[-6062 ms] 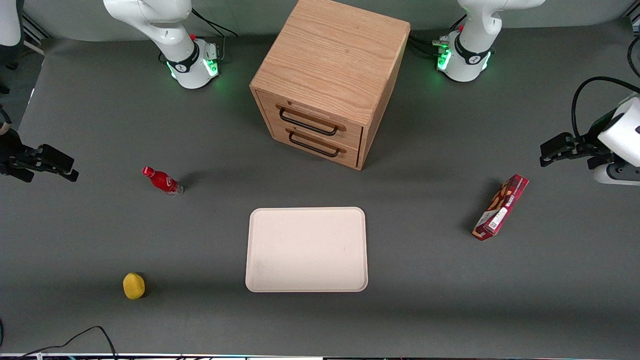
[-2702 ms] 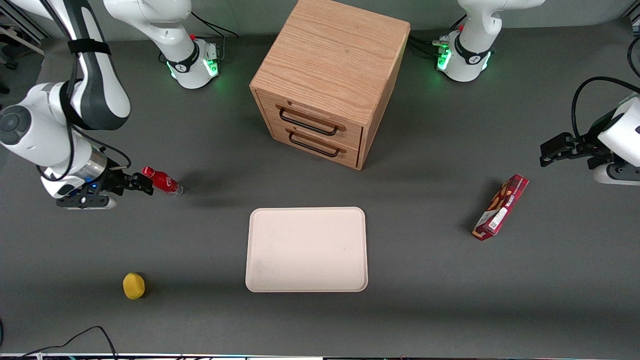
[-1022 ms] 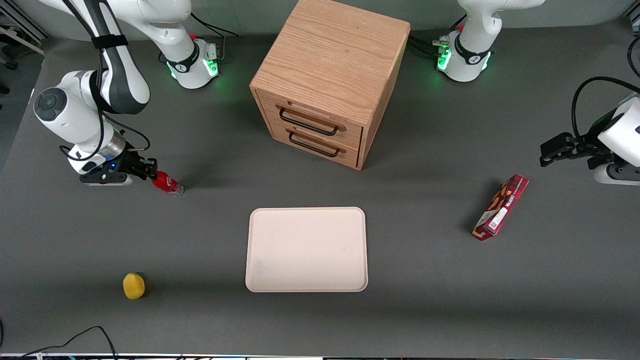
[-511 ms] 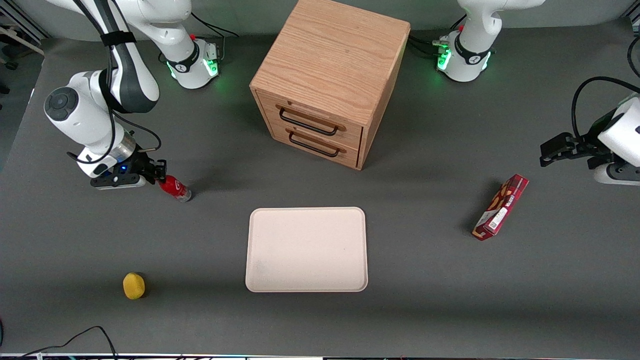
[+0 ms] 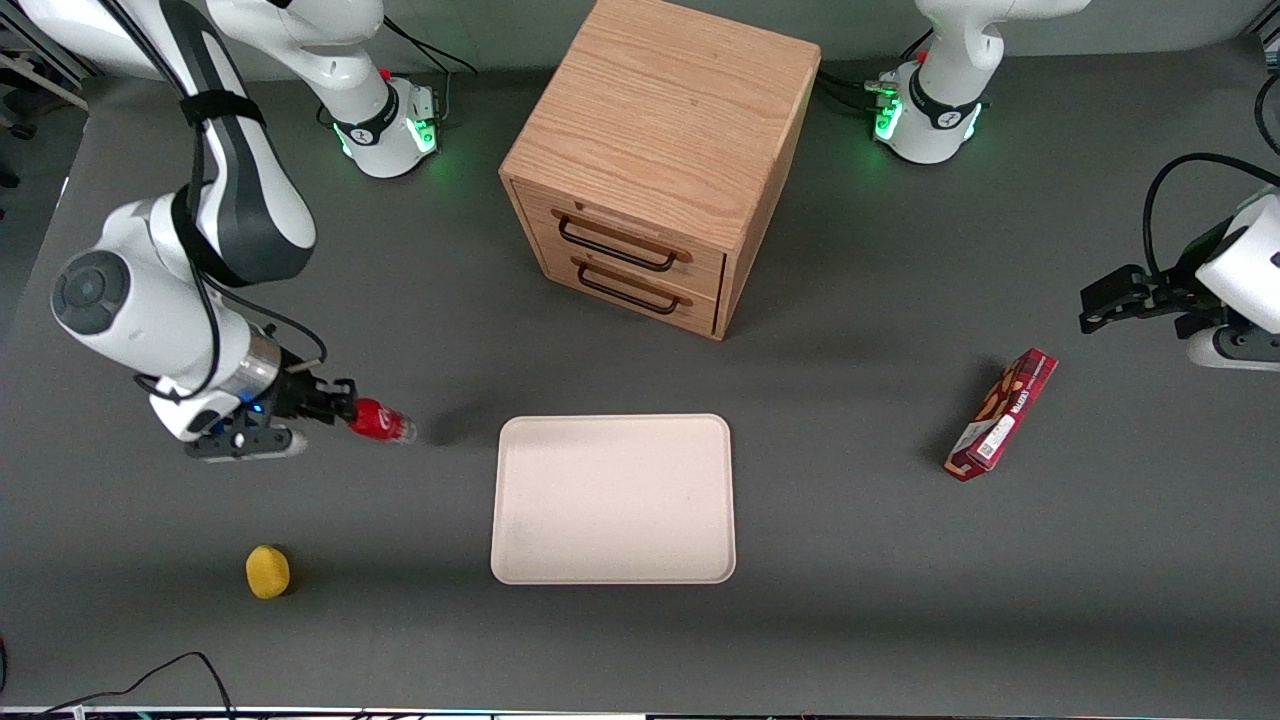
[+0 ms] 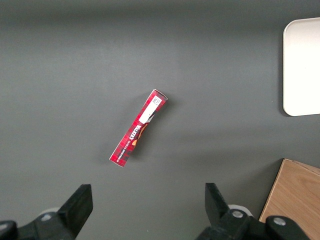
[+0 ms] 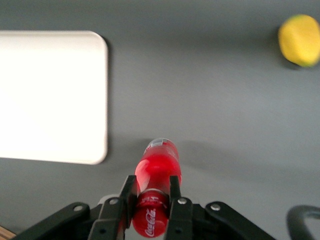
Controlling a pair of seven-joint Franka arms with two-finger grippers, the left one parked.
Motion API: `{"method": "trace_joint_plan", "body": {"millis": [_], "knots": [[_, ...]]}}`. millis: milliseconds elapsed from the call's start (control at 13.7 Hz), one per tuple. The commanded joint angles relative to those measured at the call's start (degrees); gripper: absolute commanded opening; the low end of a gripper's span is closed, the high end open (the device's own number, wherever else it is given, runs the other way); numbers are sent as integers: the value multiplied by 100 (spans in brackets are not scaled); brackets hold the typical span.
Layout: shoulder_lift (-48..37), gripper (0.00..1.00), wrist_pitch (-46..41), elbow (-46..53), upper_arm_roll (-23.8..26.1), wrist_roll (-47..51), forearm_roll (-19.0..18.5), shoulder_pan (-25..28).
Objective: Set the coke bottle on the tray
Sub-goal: 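Carry the bottle with the right gripper over the cream tray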
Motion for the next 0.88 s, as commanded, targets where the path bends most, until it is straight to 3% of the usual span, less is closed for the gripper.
{"method": "trace_joint_plan", "body": {"millis": [0,219,438,803], "knots": [[956,0,-491,1439,-55,730,-160,559],[1861,0,-887,2714,-64,1503,-679,1122],[2600,0,-870,3532,-82,2031,-733,1456],[2839,0,-527,3816,-829,2174,-724,2072]]}}
